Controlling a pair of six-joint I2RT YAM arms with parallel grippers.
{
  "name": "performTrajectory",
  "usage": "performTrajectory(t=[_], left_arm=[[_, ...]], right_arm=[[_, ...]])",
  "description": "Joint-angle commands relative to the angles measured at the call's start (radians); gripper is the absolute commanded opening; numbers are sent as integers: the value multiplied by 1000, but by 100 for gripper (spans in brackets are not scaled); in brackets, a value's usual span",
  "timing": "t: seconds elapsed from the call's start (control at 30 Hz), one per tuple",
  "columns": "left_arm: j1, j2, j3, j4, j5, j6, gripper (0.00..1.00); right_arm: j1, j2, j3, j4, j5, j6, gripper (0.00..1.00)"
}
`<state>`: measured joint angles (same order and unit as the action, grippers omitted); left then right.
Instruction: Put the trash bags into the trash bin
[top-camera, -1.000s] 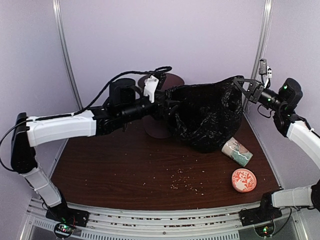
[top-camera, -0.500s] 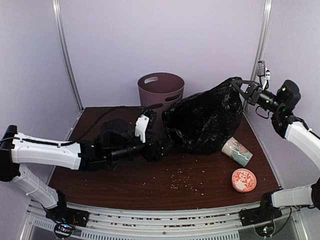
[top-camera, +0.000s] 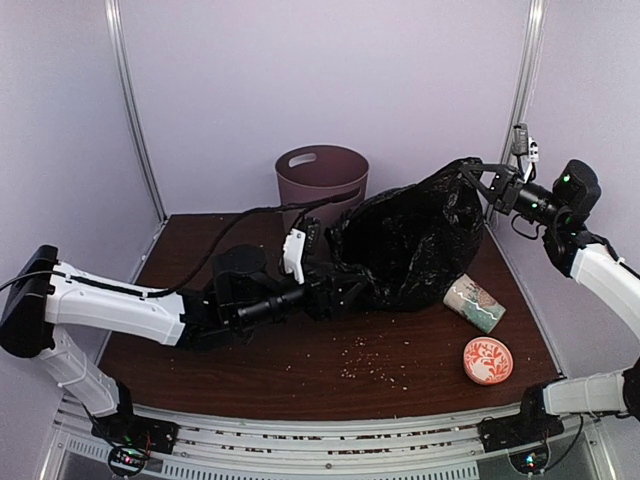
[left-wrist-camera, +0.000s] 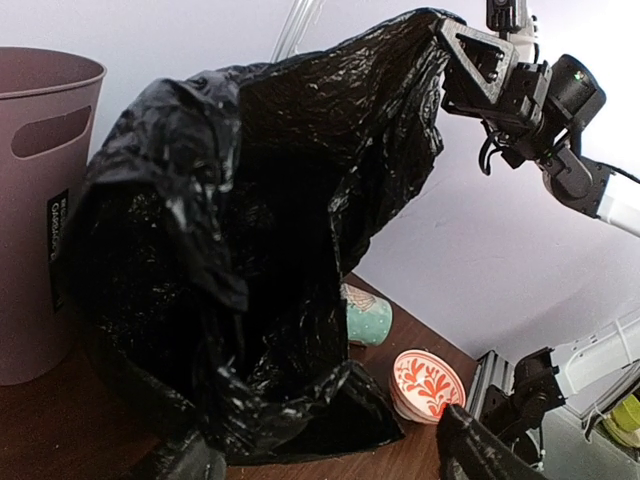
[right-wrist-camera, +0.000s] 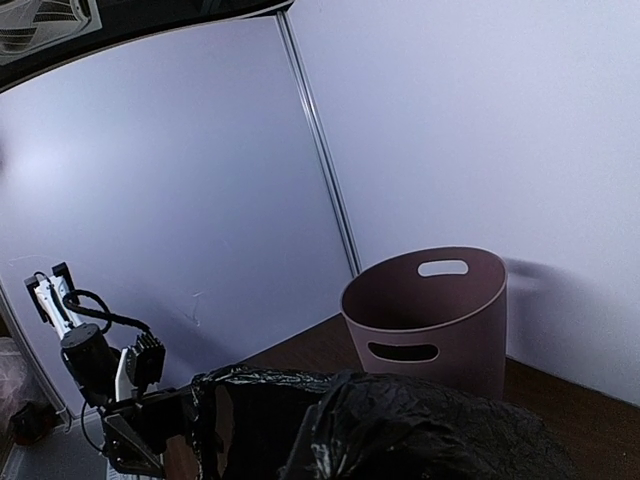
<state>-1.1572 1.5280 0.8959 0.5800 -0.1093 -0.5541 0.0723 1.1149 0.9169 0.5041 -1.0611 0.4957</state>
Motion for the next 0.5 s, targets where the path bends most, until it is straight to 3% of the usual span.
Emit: performTrajectory(t=[0.0,0.27,0.37,0.47], left_arm=[[5,58,71,84,31,-38,74],[21,253,243,186,22,-117,72],[41,316,273,270,46,-157,56],[50,334,319,245,125,-158,43]], right_arm=[[6,-22,-1,-7,-25,-19,0],[21,-19,-14,3,-17,-9,0],[22,-22,-11,-5,-5,-1,0],[11,-28,40,-121,51,-45,0]])
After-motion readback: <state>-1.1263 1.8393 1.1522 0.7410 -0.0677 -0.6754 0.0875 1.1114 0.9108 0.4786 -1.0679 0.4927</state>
